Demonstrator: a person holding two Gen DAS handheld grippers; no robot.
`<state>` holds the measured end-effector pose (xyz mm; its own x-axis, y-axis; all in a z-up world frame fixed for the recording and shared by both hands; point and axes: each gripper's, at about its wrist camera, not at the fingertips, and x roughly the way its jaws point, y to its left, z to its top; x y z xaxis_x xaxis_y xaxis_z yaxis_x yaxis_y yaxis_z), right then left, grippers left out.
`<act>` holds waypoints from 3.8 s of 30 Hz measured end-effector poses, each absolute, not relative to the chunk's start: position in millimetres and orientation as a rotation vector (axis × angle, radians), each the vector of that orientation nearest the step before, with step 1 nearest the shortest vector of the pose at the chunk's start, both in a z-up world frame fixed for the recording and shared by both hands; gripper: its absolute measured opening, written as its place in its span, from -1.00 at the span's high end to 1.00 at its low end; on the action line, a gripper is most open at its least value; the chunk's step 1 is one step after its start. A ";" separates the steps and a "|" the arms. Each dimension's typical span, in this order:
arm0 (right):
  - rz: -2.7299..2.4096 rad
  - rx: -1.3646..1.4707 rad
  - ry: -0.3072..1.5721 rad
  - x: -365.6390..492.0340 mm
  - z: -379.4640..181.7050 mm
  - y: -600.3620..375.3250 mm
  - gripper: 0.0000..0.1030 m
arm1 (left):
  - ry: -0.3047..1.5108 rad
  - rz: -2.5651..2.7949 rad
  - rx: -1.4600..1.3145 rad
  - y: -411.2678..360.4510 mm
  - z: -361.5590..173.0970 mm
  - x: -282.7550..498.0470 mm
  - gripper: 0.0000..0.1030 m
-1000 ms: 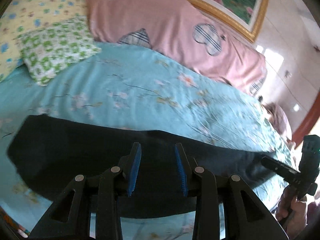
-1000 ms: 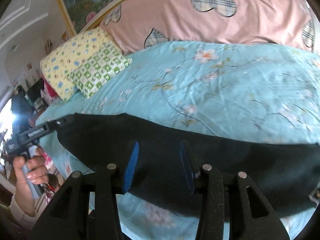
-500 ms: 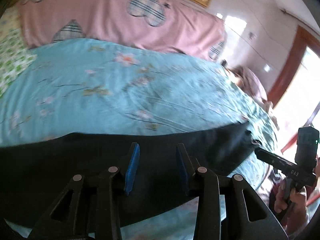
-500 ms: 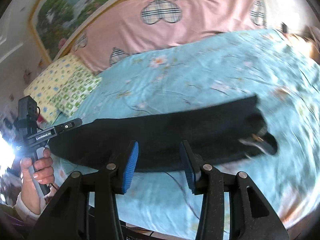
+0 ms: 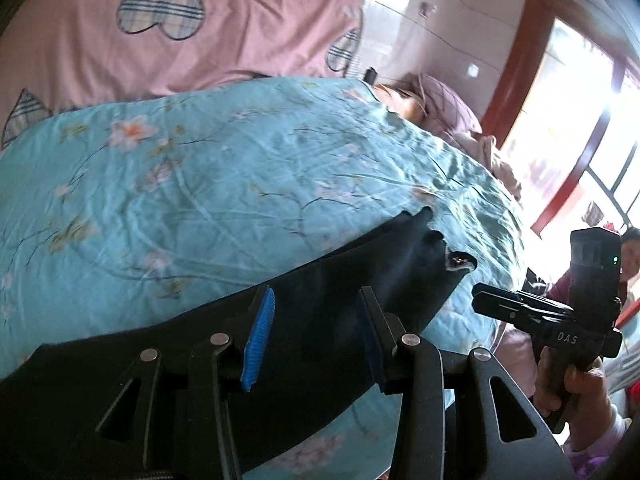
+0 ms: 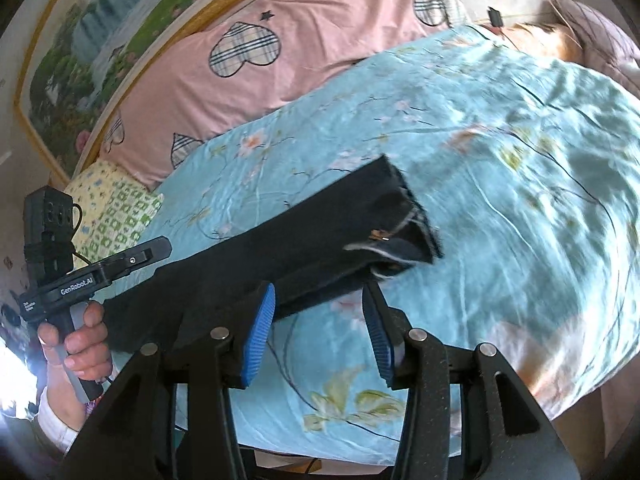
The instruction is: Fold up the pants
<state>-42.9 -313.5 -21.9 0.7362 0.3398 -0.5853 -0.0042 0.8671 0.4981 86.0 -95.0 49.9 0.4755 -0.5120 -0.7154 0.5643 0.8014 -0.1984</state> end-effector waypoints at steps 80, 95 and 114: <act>0.816 0.646 0.666 31.0 -2.5 -206.9 0.73 | 0.818 -0.946 -0.220 -22.1 61.0 136.5 0.81; 0.846 0.477 0.836 53.3 -39.4 -137.7 0.73 | 0.872 -0.751 -0.356 49.4 -2.7 121.1 0.81; 0.882 0.313 0.941 50.8 -44.5 -98.2 0.18 | 0.898 -0.498 -0.457 108.5 -29.5 99.0 0.86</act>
